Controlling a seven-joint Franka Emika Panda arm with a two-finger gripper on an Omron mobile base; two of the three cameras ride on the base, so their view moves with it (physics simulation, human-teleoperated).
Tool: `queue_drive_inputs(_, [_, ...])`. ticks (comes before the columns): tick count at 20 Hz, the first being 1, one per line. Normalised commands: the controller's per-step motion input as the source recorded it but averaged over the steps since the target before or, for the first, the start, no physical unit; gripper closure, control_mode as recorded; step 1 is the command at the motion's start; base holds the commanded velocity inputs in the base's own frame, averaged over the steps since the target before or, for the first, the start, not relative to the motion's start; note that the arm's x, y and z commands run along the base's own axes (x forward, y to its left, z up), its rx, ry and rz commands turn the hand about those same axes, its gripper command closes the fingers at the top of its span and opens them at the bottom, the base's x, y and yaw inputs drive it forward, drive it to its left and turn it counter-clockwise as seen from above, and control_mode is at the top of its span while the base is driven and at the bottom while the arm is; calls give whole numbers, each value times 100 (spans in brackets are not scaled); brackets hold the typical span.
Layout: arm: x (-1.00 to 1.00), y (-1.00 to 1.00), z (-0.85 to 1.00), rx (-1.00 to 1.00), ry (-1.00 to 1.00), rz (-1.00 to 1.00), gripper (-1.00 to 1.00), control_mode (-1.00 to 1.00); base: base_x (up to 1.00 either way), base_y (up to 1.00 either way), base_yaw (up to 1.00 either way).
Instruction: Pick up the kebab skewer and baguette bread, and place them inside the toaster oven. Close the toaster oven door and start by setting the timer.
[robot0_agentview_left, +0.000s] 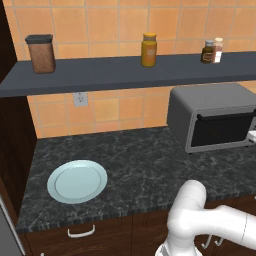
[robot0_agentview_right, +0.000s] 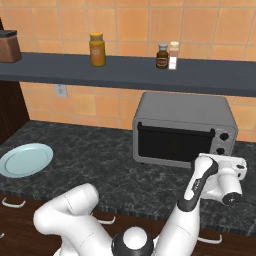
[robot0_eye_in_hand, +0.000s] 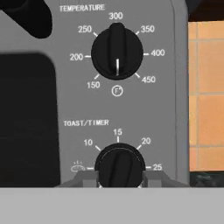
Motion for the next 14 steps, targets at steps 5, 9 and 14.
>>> queue_drive_inputs(5, [-6, 3, 35, 35, 0, -1, 100, -100, 0, 0, 0])
queue_drive_inputs(9, [0, 0, 35, 35, 0, 0, 100, -100, 0, 0, 0])
queue_drive_inputs(14, [0, 0, 32, 35, 0, 0, 100, -100, 0, 0, 0])
